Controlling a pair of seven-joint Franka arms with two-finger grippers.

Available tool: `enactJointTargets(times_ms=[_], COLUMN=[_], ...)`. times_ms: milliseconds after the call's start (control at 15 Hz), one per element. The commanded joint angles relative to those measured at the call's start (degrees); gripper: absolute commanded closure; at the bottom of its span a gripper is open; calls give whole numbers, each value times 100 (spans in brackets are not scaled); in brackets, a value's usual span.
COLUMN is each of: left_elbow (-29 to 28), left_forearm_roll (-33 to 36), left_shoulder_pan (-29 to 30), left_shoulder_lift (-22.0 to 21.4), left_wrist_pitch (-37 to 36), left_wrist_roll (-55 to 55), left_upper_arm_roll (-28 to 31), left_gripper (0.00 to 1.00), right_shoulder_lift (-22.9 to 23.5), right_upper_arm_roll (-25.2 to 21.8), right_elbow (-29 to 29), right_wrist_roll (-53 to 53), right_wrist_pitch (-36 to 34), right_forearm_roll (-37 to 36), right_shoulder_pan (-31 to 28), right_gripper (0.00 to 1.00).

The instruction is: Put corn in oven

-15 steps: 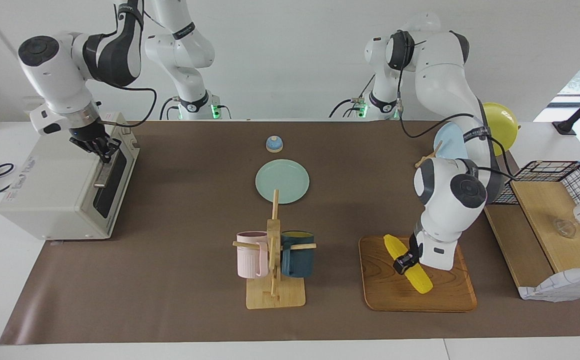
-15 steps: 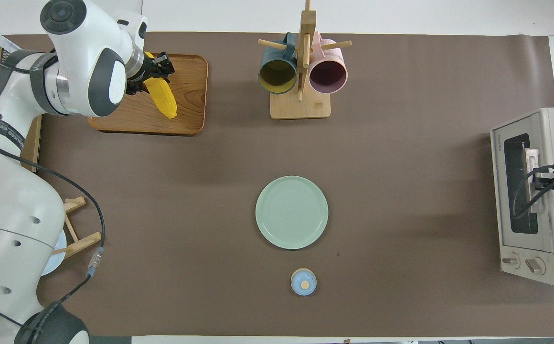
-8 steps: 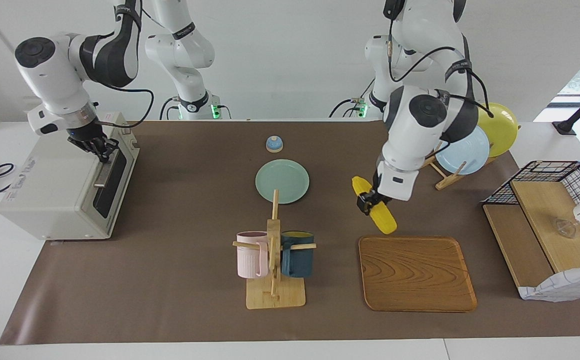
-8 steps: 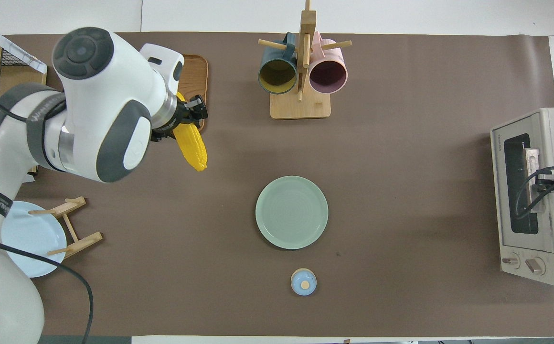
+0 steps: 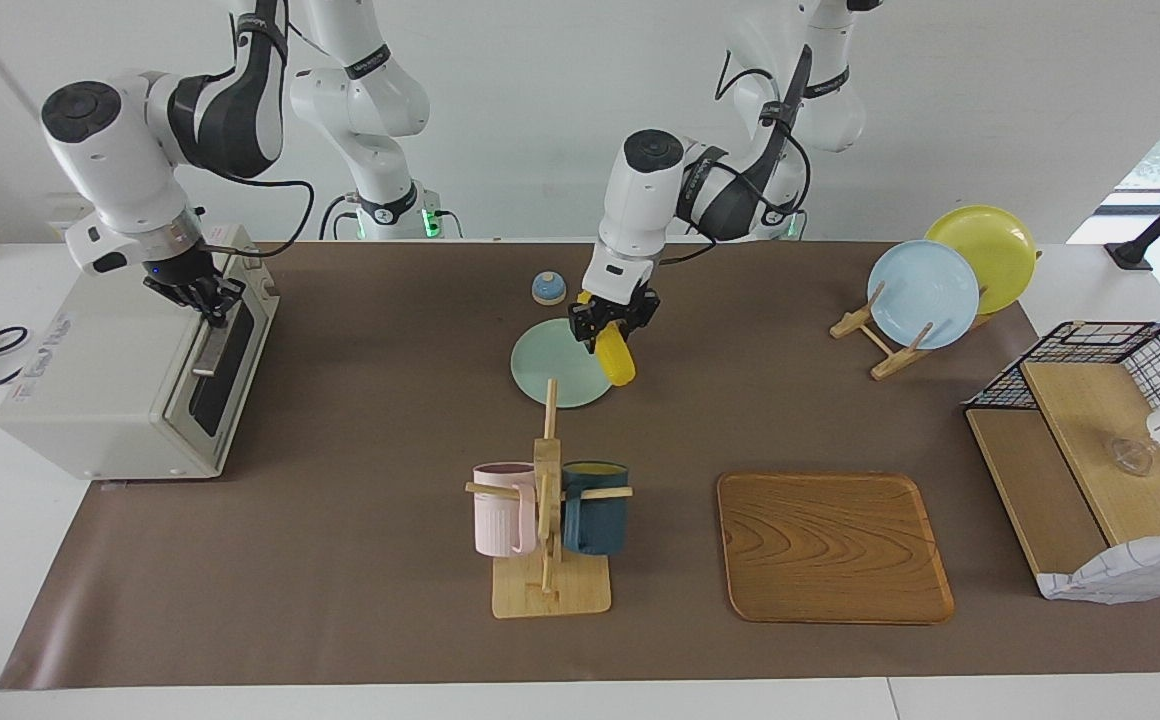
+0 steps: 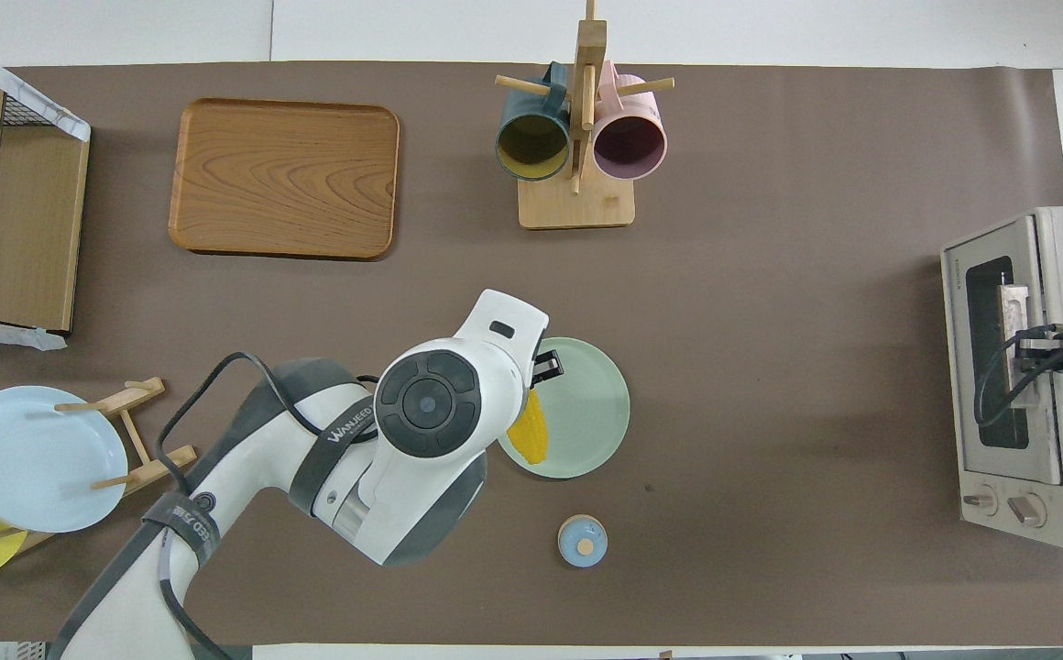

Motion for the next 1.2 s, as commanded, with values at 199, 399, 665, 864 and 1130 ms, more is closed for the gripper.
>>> enactJointTargets(times_ms=[199, 399, 665, 864, 1130], left_elbow=[27, 195, 187, 187, 187], left_forearm_roll=[-46, -46, -46, -46, -46], left_shoulder_pan=[-448, -510, -501, -510, -501], left_shoulder_lift=[663, 902, 902, 902, 858], left_wrist_pitch=[750, 786, 794, 795, 733], left_wrist_roll=[598, 616, 677, 695, 712], left_upper_arm_roll=[97, 115, 115, 115, 115], left_gripper=[100, 100, 100, 60, 0], right_shoulder_lift=[322, 428, 709, 946, 974], right_upper_arm_roll=[4, 4, 12, 12, 12], right_elbow=[-335, -405, -440, -449, -764], right_wrist_roll=[-96, -78, -96, -78, -69], right_wrist_pitch=[534, 761, 1060, 1324, 1859], right_forearm_roll=[-23, -23, -23, 108, 214], right_shoulder_pan=[82, 248, 283, 433, 670], right_gripper=[100, 100, 100, 100, 100])
